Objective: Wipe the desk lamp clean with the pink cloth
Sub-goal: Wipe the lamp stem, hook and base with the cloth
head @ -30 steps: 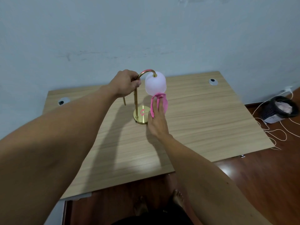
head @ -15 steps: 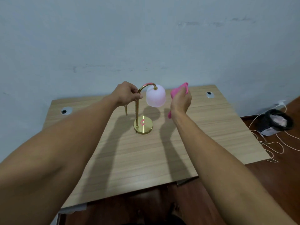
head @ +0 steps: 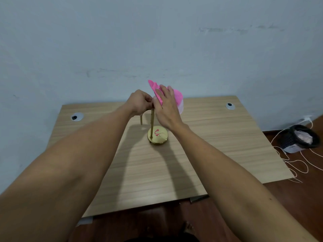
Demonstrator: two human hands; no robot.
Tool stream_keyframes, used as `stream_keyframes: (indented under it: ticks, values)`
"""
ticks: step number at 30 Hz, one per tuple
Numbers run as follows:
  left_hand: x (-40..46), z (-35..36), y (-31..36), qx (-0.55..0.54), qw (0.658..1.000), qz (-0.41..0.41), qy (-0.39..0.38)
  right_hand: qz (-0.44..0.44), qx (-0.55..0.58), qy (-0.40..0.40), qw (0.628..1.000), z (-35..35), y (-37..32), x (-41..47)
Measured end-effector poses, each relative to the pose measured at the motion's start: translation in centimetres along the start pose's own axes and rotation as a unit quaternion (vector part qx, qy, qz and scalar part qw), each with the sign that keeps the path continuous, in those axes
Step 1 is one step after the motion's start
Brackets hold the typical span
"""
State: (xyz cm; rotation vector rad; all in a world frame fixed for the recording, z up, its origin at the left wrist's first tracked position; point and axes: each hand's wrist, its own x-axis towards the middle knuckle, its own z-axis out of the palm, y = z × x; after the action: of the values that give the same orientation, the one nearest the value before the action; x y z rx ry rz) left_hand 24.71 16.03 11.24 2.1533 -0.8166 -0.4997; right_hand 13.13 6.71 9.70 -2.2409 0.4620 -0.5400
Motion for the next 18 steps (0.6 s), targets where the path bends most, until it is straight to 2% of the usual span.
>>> stream_keyframes:
  ticks: [2,3,6,7,8,11,13,16,18]
  values:
    - [0.0,0.1,-0.2,-0.005,1.000,-0.007,-0.002,-0.047,-0.019,0.001,0.999,-0.2,0.9,0.0]
    - [0.1,0.1,-0.3,-0.010,1.000,-0.009,-0.003,-0.037,0.003,0.015,0.999,-0.5,1.0,0.1]
    - [0.3,-0.1,-0.4,-0.015,1.000,-0.018,-0.006,0.076,0.090,0.069,0.991,-1.5,0.3,0.7]
    - [0.4,-0.1,-0.4,-0.013,1.000,-0.017,-0.005,0.086,0.092,0.071,0.989,-1.6,0.3,0.9]
    - [0.4,-0.1,-0.4,-0.012,1.000,-0.017,-0.005,0.068,0.071,0.060,0.993,-1.6,0.3,0.9]
    - [0.5,-0.2,-0.5,-0.015,1.000,-0.014,-0.012,-0.078,-0.062,0.004,0.995,-1.2,1.1,-0.2]
    - [0.6,-0.1,-0.6,-0.017,1.000,-0.014,-0.016,-0.122,-0.072,-0.014,0.990,-1.5,2.0,-0.5]
    - [0.5,-0.1,-0.4,-0.027,0.999,-0.016,-0.016,-0.023,0.007,0.017,1.000,-1.9,2.0,0.1]
    - [0.5,-0.1,-0.5,-0.029,0.999,-0.018,-0.016,0.009,0.004,0.018,1.000,-1.9,1.7,0.2]
